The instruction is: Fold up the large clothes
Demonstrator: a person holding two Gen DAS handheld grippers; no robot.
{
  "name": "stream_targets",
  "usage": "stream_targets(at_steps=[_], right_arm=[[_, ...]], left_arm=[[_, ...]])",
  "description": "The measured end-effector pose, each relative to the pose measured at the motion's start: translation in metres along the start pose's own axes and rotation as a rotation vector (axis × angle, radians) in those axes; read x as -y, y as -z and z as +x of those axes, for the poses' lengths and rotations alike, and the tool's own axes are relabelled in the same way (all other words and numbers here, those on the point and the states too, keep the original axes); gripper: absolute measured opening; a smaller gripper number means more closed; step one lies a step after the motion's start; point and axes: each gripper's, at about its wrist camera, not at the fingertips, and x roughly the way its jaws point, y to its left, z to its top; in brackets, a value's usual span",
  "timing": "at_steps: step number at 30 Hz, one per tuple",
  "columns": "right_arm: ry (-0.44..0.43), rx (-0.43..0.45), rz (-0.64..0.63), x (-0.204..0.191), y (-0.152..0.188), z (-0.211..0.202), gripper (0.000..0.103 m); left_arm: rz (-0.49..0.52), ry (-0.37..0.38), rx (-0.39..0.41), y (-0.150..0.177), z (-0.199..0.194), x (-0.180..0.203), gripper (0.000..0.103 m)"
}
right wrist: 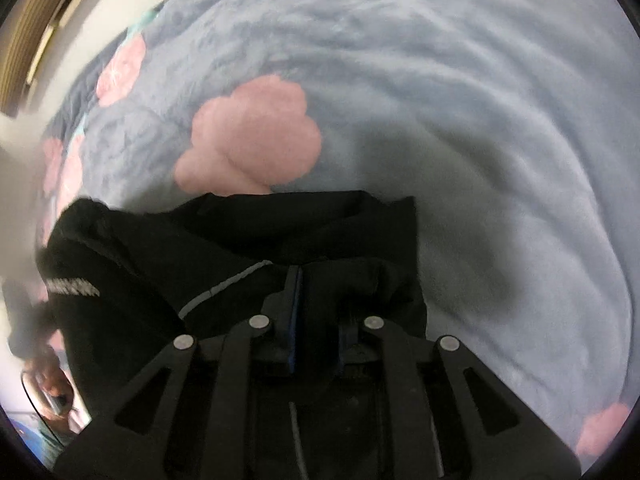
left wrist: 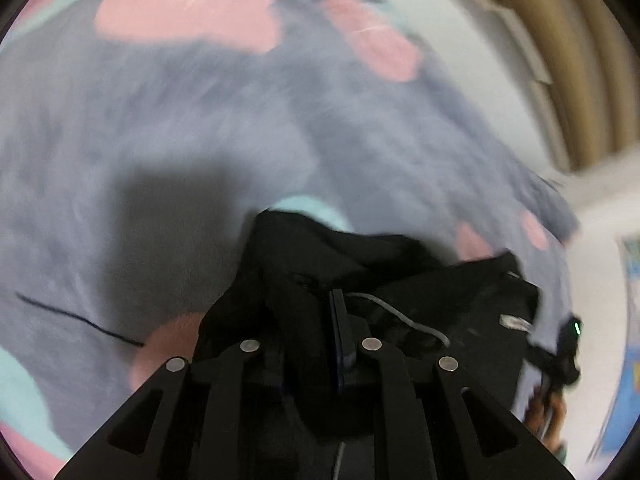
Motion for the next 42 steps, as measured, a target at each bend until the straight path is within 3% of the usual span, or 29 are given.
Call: stream_targets(at_steps=[5, 7, 8, 10, 12, 15, 16, 17, 20, 22, 25, 30, 34, 39, 41, 42], right_arm=[[-0.116, 0.058, -0.014, 0.002, 0.01, -0.054, 0.029], [-0.201, 0.052, 0.02, 0.007, 0.015, -0.066, 0.049], [-0.224, 0.055, 0.035, 0.009, 0.017, -0.07, 0.054], [-0.214, 0.089, 0.049, 0.014, 0.022, -0.087, 0.077], [-0.207, 0.124, 0.046, 0.016, 0.025, -0.101, 0.081], [-0.174, 0.155, 0.008, 0.015, 0.028, -0.115, 0.082], [-0.131, 0.159, -0.022, 0.011, 0.028, -0.117, 0.083], [-0.11, 0.158, -0.044, 0.007, 0.026, -0.115, 0.084], [-0.079, 0.158, -0.119, -0.009, 0.021, -0.1, 0.085], [-0.054, 0.166, -0.161, -0.016, 0.018, -0.088, 0.085], [0.007, 0.172, -0.237, -0.031, 0.01, -0.065, 0.085], [0.096, 0.174, -0.343, -0.042, -0.006, -0.031, 0.085], [0.098, 0.167, -0.349, -0.035, -0.024, -0.016, 0.085], [0.013, 0.114, -0.32, -0.026, -0.044, 0.007, 0.085], [-0.046, 0.083, -0.307, -0.028, -0.047, 0.016, 0.075], [-0.07, 0.069, -0.311, -0.031, -0.045, 0.018, 0.046]], left_arm=[[0.082, 0.137, -0.019, 0.002, -0.065, 0.006, 0.028], [0.102, 0.172, -0.034, 0.006, -0.082, 0.007, 0.028], [0.107, 0.192, -0.049, 0.008, -0.088, 0.008, 0.03], [0.102, 0.224, -0.08, 0.012, -0.095, 0.007, 0.032], [0.079, 0.26, -0.106, 0.016, -0.103, 0.002, 0.033], [0.081, 0.311, -0.11, 0.022, -0.117, 0.001, 0.037], [0.09, 0.316, -0.101, 0.021, -0.123, 0.003, 0.045], [0.099, 0.309, -0.078, 0.021, -0.131, 0.004, 0.054], [0.115, 0.278, 0.009, 0.018, -0.153, 0.006, 0.066], [0.134, 0.208, 0.057, 0.016, -0.156, 0.009, 0.077], [0.174, 0.045, 0.05, 0.008, -0.129, 0.013, 0.078], [0.189, -0.029, -0.018, -0.013, -0.056, 0.002, 0.078], [0.16, 0.01, -0.11, -0.023, -0.012, -0.017, 0.077], [0.113, 0.071, -0.18, -0.034, 0.023, -0.034, 0.077], [0.093, 0.087, -0.18, -0.034, 0.029, -0.035, 0.075], [0.102, 0.075, -0.175, -0.033, 0.031, -0.033, 0.065]])
